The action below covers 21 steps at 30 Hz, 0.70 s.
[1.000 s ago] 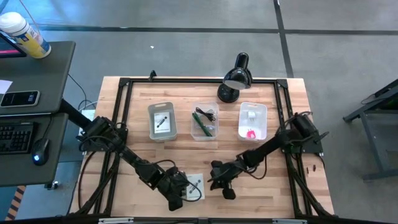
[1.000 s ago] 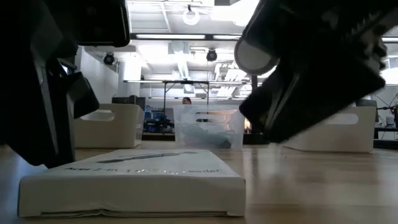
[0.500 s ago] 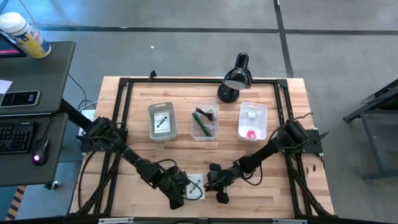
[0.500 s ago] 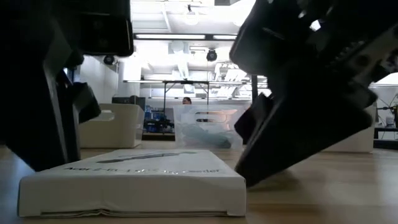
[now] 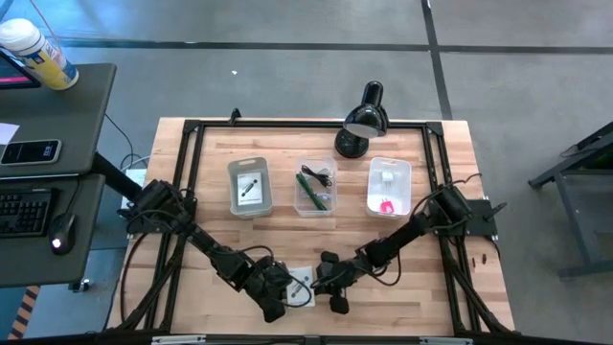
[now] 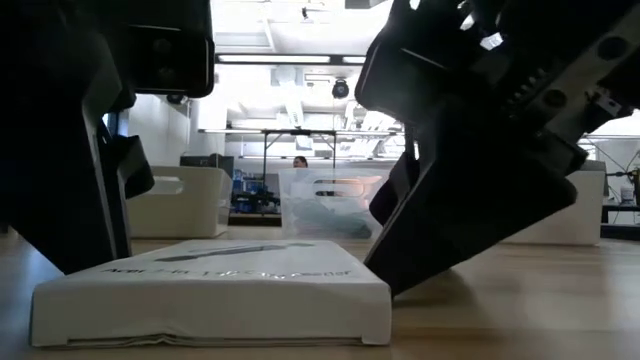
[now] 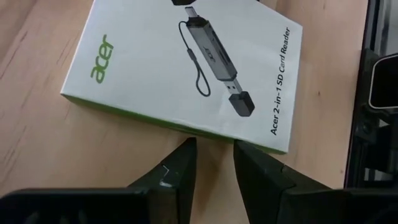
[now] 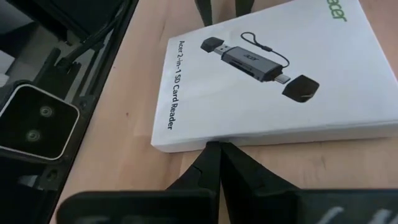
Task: Pick and place items into bin
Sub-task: Put the white card reader box into the gray bin
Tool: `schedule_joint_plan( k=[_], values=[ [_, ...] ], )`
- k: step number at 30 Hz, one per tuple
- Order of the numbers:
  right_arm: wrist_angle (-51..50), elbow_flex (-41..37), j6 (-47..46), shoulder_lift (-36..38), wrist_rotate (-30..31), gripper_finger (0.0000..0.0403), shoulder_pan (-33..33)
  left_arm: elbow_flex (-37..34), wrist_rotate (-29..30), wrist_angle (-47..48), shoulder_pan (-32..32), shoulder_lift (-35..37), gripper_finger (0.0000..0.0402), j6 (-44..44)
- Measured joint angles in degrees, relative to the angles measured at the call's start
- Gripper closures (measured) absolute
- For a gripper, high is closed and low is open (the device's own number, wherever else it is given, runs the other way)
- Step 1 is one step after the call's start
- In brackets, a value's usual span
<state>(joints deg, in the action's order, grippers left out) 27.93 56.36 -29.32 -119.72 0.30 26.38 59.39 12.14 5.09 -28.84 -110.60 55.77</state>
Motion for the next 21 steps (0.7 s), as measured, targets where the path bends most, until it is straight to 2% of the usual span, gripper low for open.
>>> schedule_joint_plan(
  k=[14,21],
  values=[
    [-2.59,-0.02,0.20,0.26,-0.44,0.0401,-3.86,0.07,0.44,5.39,4.41,0.15,0.0300,-4.75],
    [-3.95,-0.04,4.48,0.59,1.62,0.0400,-4.38,0.11,1.99,7.17,4.79,0.19,0.0300,-5.26]
  ],
)
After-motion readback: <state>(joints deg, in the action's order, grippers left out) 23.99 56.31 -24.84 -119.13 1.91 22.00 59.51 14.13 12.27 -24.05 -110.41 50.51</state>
